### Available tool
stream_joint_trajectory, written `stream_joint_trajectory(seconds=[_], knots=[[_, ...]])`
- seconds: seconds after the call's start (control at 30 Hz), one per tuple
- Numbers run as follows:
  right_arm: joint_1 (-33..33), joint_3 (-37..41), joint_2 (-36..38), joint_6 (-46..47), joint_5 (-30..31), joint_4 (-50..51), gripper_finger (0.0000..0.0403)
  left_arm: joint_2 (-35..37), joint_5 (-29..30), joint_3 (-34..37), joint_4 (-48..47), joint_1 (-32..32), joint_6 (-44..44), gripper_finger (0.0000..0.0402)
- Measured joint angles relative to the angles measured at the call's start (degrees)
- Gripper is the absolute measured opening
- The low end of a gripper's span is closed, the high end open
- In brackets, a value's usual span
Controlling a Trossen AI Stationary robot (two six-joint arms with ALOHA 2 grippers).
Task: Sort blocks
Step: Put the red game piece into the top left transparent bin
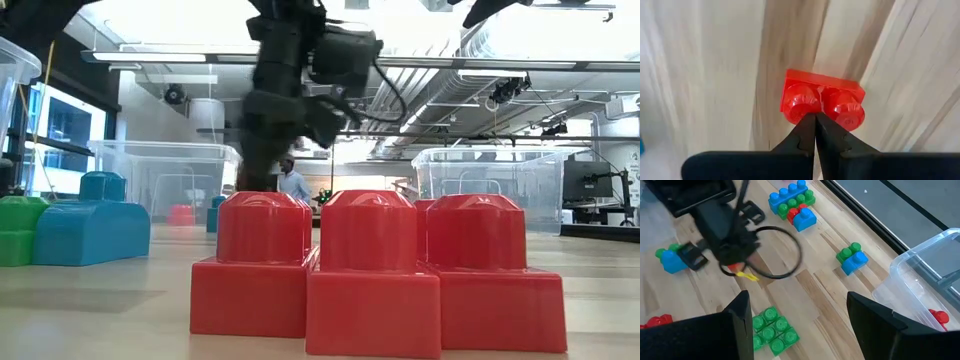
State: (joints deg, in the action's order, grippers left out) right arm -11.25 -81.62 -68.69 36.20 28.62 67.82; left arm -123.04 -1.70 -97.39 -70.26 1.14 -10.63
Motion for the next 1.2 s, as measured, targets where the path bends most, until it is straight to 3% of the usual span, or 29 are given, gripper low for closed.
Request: stream_joint_trajectory(seconds=[0.23,0.43,0.53,0.6,0.73,0.9,1.07,1.2], knots=[[0.0,-0.01,0.02,-0.06,0.02,-0.04,0.0208,2.87,-1.43,-6.72,-5.63,1.92,1.96,0.0],[0.0,0.0,0.02,-0.13,0.0,0.01,0.0208,9.9,-3.82,-3.63,-1.65,1.03,28.24,0.0],[0.0,0.01,0.02,-0.28,0.08,0.05,0.0208,12.3,-8.62,0.47,5.64,0.67,35.28,0.0002],[0.0,-0.01,0.02,-0.2,0.84,0.05,0.0208,12.6,-8.67,2.57,8.71,0.37,38.81,0.001],[0.0,0.0,0.02,1.25,1.31,0.05,0.0208,11.88,-5.73,4.98,11.03,-1.31,45.6,0.005],[0.0,-0.01,0.02,2.83,1.29,0.05,0.0208,11.88,-2.21,8.45,11.68,-3.42,51.5,0.0133],[0.0,-0.01,0.02,4.99,2.62,0.02,0.0208,11.97,0.07,9.81,14.61,-4.5,51.58,0.0204],[0.0,0.0,0.02,6.15,2.84,-0.12,0.0208,11.97,0.05,11.45,17.05,-4.53,52.25,0.0233]])
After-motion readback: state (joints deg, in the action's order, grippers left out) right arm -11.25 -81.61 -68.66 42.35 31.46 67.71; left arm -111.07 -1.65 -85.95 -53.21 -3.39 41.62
